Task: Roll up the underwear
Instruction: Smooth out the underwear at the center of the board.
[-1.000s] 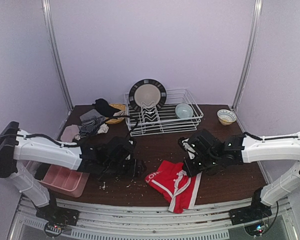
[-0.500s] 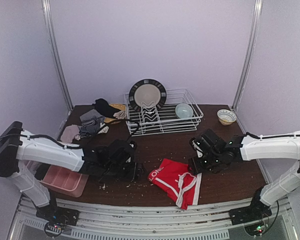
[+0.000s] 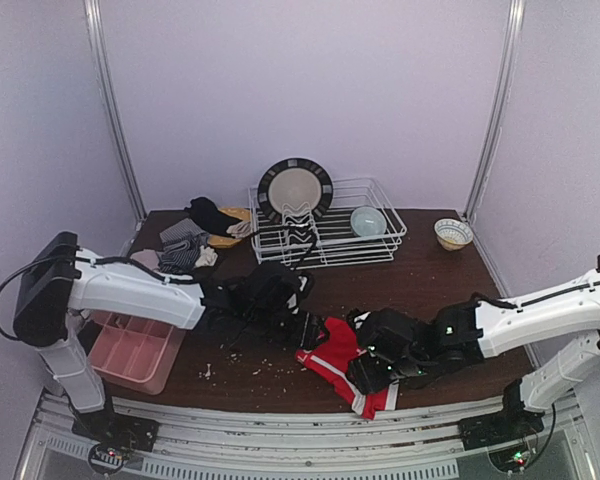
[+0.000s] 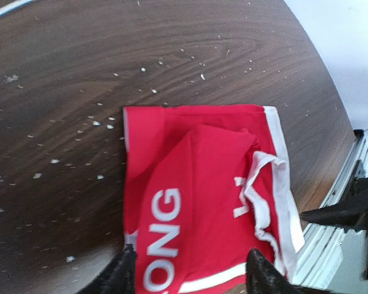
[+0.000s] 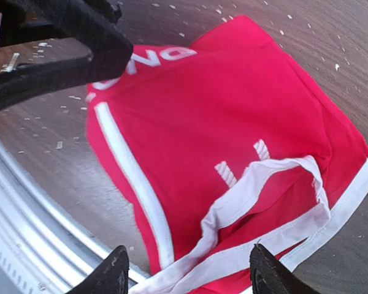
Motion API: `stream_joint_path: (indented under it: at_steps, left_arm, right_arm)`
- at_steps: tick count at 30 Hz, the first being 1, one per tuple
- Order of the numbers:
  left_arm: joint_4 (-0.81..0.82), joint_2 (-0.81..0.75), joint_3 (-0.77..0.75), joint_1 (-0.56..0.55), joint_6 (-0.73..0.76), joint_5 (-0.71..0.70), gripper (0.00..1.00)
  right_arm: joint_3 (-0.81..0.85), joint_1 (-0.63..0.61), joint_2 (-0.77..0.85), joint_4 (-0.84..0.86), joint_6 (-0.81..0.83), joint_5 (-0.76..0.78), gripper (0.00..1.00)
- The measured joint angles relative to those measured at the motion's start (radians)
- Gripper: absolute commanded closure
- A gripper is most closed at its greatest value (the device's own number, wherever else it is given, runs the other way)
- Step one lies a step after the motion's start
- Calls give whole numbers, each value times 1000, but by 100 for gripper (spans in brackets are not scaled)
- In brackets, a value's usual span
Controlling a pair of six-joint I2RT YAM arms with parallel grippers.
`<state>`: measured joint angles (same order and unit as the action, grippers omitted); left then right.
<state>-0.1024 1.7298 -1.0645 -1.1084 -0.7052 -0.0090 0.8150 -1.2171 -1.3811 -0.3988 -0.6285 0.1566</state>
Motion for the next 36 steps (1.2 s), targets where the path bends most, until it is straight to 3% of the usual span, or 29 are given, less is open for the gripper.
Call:
stream_joint_path:
  at_steps: [7, 10, 16, 21, 26, 32, 36]
  left_arm:
    - [31, 164, -87, 0, -6, 63, 85]
    - [37, 214, -88, 4, -13, 76, 93]
    - [81, 236, -63, 23, -30, 88, 97]
    - [94, 236, -57, 29, -31, 95, 99]
    - [93, 236, -57, 30, -29, 93, 100]
    - [94, 238, -57, 30, -29, 92, 100]
    - [99, 241, -57, 30, -29, 92, 100]
  right_arm:
    - [-24, -13, -74, 6, -88, 140, 39]
    - [-55, -13, -75, -9, -117, 191, 41]
    - [-148, 5, -48, -56, -168, 246, 43]
    - [-228, 62, 106, -104, -184, 249, 41]
    - [-204, -10, 243, -45, -165, 217, 37]
    - [95, -139, -80, -71, -142, 242, 31]
    - [175, -169, -240, -108, -158, 257, 31]
